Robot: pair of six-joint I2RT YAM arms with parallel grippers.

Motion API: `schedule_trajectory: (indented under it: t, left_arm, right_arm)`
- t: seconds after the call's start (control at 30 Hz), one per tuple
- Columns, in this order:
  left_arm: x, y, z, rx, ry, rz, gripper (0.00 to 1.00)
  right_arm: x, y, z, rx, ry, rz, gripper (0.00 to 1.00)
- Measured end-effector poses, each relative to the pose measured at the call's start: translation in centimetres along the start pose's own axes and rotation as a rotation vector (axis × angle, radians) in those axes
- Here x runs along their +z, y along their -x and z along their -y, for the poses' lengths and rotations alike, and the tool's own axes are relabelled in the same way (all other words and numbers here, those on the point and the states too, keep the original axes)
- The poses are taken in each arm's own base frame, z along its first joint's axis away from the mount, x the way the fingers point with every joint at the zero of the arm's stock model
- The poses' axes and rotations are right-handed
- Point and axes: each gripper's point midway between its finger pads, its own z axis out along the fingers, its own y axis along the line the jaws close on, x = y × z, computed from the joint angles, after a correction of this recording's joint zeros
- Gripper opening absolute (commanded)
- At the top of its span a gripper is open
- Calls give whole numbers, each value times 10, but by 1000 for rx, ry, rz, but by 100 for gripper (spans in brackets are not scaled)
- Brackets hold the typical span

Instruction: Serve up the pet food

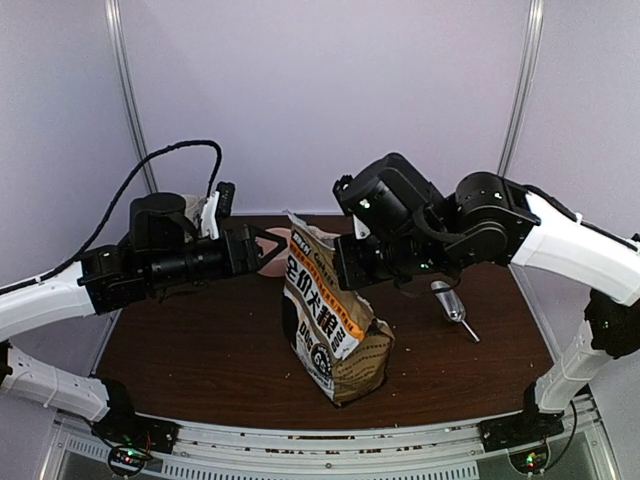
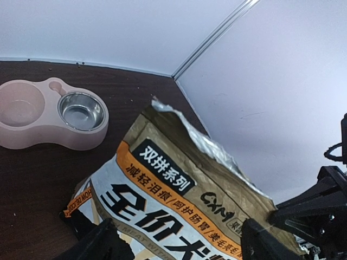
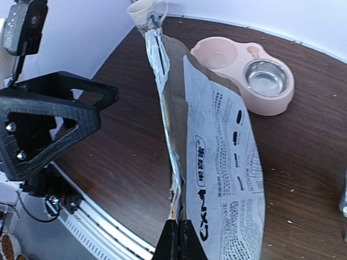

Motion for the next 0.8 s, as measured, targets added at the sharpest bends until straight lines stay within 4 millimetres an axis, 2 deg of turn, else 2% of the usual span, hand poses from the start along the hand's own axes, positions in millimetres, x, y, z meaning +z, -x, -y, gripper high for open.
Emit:
schedule_trajectory:
  t: [0.17, 0.33, 0.47, 0.67, 0.8]
  left_arm:
    - [-14, 10, 7, 0, -19, 34, 81]
    - [-29, 20, 14, -1, -42, 70, 80]
    - [-35, 17, 10, -5, -33, 72, 78]
    - [-49, 0, -12, -34, 12, 58, 66]
    - [-57, -2, -17, -51, 20, 75, 61]
  right_arm:
    - [2, -9, -36, 70, 208, -38, 0]
    - [9, -11, -66, 119, 325, -56, 0]
    - [16, -12, -85, 148, 384, -57, 0]
    - [21, -11, -98, 184, 424, -43, 0]
    - [22, -11, -99, 193, 427, -41, 0]
